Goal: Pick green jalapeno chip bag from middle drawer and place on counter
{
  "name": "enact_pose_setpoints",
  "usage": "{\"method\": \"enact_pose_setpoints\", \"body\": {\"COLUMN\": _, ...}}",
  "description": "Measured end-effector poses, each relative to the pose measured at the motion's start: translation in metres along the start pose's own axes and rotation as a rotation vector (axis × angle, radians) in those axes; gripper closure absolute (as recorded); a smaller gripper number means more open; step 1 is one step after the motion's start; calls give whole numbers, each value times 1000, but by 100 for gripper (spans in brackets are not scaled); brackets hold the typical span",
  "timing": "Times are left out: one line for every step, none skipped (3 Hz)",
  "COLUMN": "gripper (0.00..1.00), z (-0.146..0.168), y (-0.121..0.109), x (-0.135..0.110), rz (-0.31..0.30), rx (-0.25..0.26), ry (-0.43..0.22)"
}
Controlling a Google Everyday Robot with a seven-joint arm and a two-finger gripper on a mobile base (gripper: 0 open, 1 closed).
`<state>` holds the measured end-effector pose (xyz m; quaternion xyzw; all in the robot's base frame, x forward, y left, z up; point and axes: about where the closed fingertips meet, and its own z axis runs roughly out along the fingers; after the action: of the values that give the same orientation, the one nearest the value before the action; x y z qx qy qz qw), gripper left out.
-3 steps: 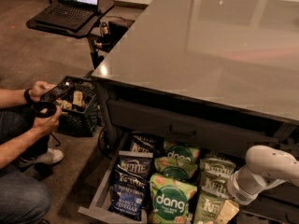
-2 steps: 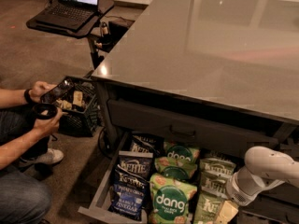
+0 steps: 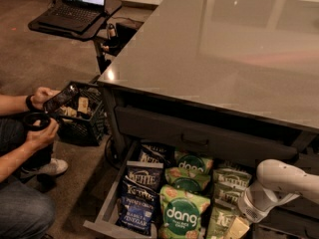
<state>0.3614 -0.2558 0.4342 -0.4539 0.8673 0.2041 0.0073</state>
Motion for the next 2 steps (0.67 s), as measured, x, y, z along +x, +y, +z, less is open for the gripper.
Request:
{"method": "enact_pose_setpoints", "body": {"gripper": 40, "z": 0, "y": 0, "x": 0, "rz": 0, "rx": -1, "ry": 0}}
{"method": "enact_pose_setpoints", "body": {"gripper": 63, "z": 0, "y": 0, "x": 0, "rz": 0, "rx": -1, "ry": 0}}
